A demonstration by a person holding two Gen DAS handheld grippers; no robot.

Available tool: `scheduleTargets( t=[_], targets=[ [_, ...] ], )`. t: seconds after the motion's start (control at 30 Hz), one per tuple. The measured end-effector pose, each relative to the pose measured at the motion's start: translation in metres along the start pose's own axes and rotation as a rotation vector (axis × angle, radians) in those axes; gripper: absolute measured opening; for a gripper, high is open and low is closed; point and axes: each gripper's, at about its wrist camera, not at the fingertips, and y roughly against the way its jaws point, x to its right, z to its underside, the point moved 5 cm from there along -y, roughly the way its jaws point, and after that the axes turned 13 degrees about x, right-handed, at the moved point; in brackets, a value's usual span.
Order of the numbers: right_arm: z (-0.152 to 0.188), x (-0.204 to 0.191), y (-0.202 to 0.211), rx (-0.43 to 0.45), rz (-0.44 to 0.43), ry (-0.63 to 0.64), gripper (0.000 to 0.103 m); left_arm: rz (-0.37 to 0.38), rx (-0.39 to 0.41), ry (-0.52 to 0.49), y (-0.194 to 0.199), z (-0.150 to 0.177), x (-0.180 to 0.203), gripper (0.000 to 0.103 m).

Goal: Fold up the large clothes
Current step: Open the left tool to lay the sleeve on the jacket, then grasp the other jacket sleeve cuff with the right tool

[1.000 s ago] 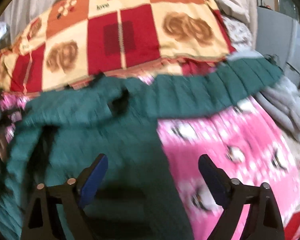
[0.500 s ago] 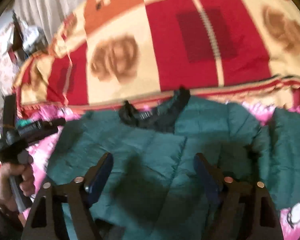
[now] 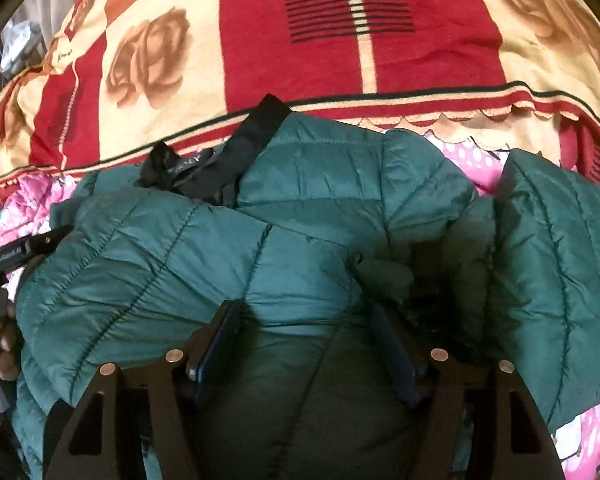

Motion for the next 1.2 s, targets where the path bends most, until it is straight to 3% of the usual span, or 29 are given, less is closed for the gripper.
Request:
scheduleTargets(
  t=[0.13, 0.23, 0.3, 0.4, 0.57, 0.77, 0.83, 0.93, 1.1, 1.2],
  targets=[
    [-0.016, 0.002, 0.036, 0.063, 0.006, -0.026, 0.067, 0.012, 0.119, 0.007, 0.053, 0.002, 0.001, 0.070],
    [-0.025, -0.018, 0.066, 0.129, -0.034, 0.015, 0.067, 0.024, 0.047, 0.011, 0.049, 0.028, 0.006, 0.070],
    [-0.017, -0.028, 0.063, 0.092, -0.053, 0.028, 0.070, 0.000, 0.014, -0.020, 0.036, 0.040, 0.007, 0.071],
    [0.019, -0.028, 0.027, -0.092, -0.046, 0.051, 0.072, 0.027, 0.022, -0.004, 0.032, 0.044, 0.008, 0.080],
    [0.020, -0.028, 0.025, -0.084, -0.051, 0.065, 0.076, 0.032, 0.047, -0.010, 0.039, 0.049, 0.009, 0.080],
    [0.010, -0.017, 0.048, -0.046, -0.049, 0.028, 0.074, 0.030, 0.138, 0.051, 0.095, 0.050, 0.004, 0.080],
    [-0.005, 0.004, 0.076, 0.049, 0.011, 0.008, 0.074, 0.025, 0.170, 0.062, 0.115, 0.052, -0.001, 0.080],
    [-0.027, 0.065, 0.127, 0.208, 0.184, -0.047, 0.074, -0.002, 0.199, 0.058, 0.134, 0.059, -0.009, 0.080],
    [-0.036, 0.208, 0.215, 0.434, 0.488, -0.231, 0.074, -0.055, 0.162, 0.037, 0.127, 0.072, -0.012, 0.080],
    [-0.031, 0.280, 0.257, 0.546, 0.544, -0.382, 0.074, -0.066, 0.173, 0.000, 0.122, 0.073, -0.003, 0.080]
  ],
)
